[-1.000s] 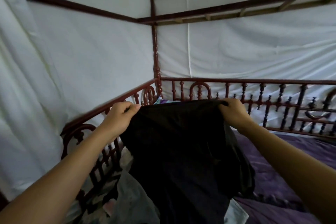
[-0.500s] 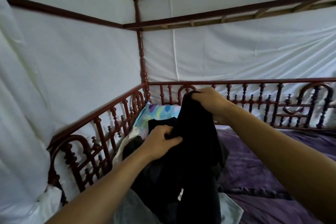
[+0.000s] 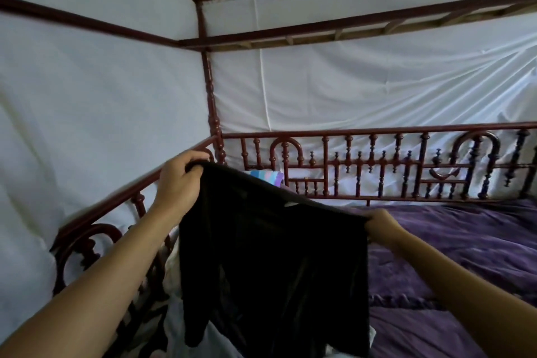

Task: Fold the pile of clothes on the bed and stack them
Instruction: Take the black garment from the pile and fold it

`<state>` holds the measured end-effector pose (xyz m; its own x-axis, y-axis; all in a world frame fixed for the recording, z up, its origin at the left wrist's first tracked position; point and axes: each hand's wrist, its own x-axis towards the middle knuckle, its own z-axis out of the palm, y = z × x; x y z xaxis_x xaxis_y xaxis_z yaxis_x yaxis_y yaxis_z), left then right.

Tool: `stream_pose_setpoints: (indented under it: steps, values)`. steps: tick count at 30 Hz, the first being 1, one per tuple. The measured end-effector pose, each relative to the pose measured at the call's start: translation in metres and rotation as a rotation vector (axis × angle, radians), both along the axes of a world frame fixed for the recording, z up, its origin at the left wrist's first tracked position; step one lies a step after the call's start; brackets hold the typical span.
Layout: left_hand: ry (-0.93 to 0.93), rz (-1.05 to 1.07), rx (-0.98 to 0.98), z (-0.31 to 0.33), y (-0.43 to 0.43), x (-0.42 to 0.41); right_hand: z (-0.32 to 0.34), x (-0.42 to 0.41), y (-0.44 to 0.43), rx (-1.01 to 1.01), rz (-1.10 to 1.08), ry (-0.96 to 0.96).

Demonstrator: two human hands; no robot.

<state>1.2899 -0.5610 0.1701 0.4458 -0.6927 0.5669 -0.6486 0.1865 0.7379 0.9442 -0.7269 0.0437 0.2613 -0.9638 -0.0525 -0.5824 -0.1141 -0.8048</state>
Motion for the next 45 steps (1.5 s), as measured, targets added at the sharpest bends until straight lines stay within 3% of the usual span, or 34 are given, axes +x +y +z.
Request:
stream_pose_setpoints:
  steps: [2, 5, 7, 10, 14, 20, 23, 26, 28, 30, 35, 42, 45]
  values:
    - [-0.213, 0.039, 0.106, -0.022, 0.007, 0.011, 0.023, 0.006, 0.001, 0.047, -0.001, -0.198]
    - [-0.208, 0.025, 0.237, -0.054, 0.017, 0.021, 0.062, 0.021, 0.006, -0.005, 0.061, -0.273]
    - [-0.131, -0.054, 0.317, -0.064, 0.024, 0.032, 0.082, 0.022, 0.007, -0.064, 0.09, -0.265]
    - [-0.14, -0.194, 0.43, -0.064, 0.035, 0.053, 0.101, 0.002, 0.009, -0.066, 0.251, -0.085]
    - [-0.318, 0.018, 0.301, -0.062, 0.022, 0.071, 0.094, -0.031, 0.021, 0.091, 0.392, 0.081]
    - [-0.344, 0.193, 0.143, -0.052, -0.056, 0.027, 0.075, -0.073, 0.051, 0.113, 0.496, -0.07]
    - [-0.356, 0.189, 0.119, -0.053, -0.092, -0.012, 0.049, -0.101, 0.064, 0.005, 0.355, -0.012]
    - [-0.488, 0.146, 0.186, -0.068, -0.128, -0.074, -0.002, -0.146, 0.071, -0.256, -0.058, 0.245]
    - [-0.599, 0.119, 0.243, -0.083, -0.15, -0.117, -0.037, -0.181, 0.081, -0.221, -0.214, 0.412]
    - [-0.644, 0.095, 0.292, -0.102, -0.173, -0.158, -0.071, -0.215, 0.092, -0.131, -0.235, 0.478]
    - [-0.647, 0.011, 0.391, -0.155, -0.221, -0.257, -0.134, -0.271, 0.124, -0.062, -0.155, 0.374]
    - [-0.728, -0.258, 0.606, -0.221, -0.291, -0.38, -0.2, -0.363, 0.116, 0.108, -0.668, 0.06]
    - [-0.772, -0.412, 0.712, -0.251, -0.322, -0.441, -0.221, -0.416, 0.112, 0.135, -0.778, 0.023]
